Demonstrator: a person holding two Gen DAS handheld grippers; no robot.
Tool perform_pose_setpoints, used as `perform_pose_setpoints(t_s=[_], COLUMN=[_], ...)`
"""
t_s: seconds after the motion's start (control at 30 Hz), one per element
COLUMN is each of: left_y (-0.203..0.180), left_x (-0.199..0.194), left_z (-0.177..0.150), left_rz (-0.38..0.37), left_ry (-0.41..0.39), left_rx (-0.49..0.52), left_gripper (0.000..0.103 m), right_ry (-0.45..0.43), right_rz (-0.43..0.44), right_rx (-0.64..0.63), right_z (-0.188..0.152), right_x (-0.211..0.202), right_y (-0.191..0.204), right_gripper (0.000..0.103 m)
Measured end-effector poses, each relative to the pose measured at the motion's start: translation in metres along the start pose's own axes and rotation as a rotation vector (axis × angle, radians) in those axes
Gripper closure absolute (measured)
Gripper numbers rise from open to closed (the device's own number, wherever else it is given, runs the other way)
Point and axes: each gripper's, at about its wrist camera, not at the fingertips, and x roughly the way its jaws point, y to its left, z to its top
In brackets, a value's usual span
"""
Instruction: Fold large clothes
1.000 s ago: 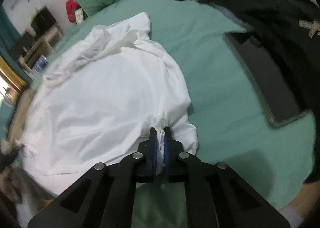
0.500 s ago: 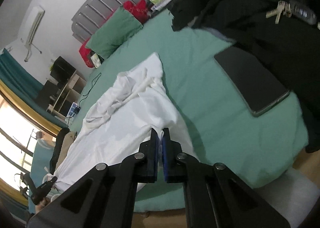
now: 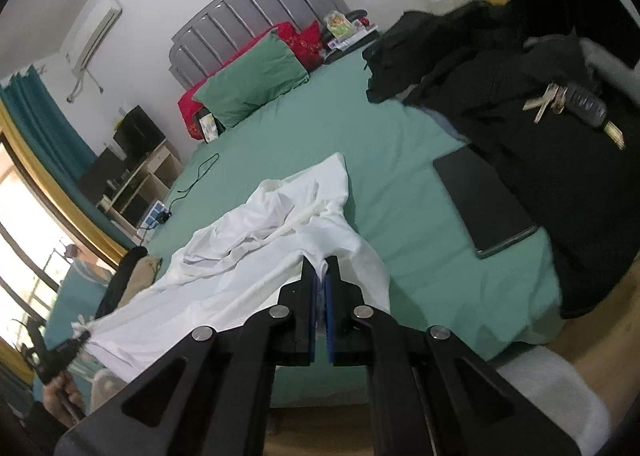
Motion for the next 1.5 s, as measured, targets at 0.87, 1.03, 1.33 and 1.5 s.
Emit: perform_pose_setpoints(t_s=[0.87, 1.03, 1.33, 1.5], left_y=[-0.029, -0.036, -0.039, -0.043], left_x=[0.067, 0.105, 0.186, 0.245], left_z=[0.083, 0.109, 0.137, 0.138], left_rz=[-0.046, -0.046, -0.008, 0.054], left_ry=[-0.069, -0.044, 0.035, 0.118], left_rx=[-0.071, -0.071, -0.181, -0.159], left_gripper=[0.098, 0.098, 0.098, 0.098], right_ry=[-0.105, -0.096, -0.070, 0.005], right_rz=[-0.070, -0.109, -0.162, -0.196], right_rx=[-0.252, -0.308, -0.294, -0.270], right_z=[0.097, 0.125, 0.155, 0.154], right_x=[0.057, 0.092, 0.176, 0.235], right_y=[0.034, 0.039, 0.030, 0.015], right_gripper=[0.099, 0.099, 0.099, 0.099])
